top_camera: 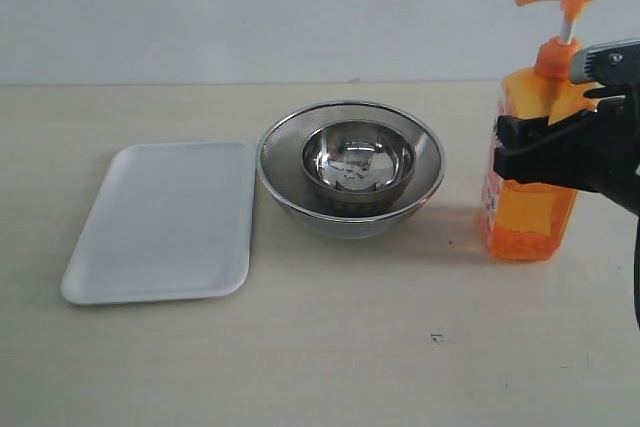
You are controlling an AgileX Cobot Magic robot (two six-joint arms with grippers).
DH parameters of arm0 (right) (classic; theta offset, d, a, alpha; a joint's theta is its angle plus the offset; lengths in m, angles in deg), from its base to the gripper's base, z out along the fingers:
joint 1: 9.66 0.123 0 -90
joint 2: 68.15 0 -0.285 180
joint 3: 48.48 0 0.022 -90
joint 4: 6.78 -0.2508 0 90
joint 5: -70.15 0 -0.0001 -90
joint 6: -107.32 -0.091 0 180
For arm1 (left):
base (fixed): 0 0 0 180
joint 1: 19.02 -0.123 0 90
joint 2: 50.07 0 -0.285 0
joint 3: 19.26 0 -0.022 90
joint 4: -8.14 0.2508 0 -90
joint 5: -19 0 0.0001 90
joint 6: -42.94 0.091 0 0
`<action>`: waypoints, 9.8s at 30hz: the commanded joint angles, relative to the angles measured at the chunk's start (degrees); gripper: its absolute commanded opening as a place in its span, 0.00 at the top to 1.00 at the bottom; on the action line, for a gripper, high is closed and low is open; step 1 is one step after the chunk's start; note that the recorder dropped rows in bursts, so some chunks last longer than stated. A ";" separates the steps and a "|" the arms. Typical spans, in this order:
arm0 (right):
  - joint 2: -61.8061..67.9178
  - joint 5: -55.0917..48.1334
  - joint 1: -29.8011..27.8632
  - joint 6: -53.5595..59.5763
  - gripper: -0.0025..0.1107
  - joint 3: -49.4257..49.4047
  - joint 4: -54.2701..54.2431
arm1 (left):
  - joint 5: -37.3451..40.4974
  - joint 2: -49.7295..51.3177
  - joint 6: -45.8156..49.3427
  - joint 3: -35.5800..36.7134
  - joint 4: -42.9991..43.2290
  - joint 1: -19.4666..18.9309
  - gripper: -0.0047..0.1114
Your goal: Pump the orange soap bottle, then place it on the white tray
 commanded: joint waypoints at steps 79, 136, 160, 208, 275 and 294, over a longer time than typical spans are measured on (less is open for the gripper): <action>6.86 -1.91 8.66 32.92 0.98 7.72 -12.82 | -0.45 -0.21 -0.25 -0.17 0.27 -0.14 0.92; 9.52 1.24 8.66 36.07 0.98 10.54 -17.18 | -8.12 -0.21 5.00 -0.17 2.34 -0.14 0.92; 9.52 1.75 8.66 39.36 0.98 11.20 -19.78 | 0.37 -0.21 40.98 -4.23 -77.21 -0.04 0.92; 9.52 -0.23 8.66 38.22 0.98 12.02 -19.87 | 23.03 92.75 82.98 -69.59 -94.18 20.31 0.92; 9.52 -2.83 8.69 39.73 0.98 13.44 -20.32 | 11.74 112.62 72.61 -92.58 -86.52 34.18 0.92; 9.52 -2.72 8.69 39.73 0.98 13.44 -20.77 | 16.76 108.19 48.15 -92.58 -56.81 34.18 0.92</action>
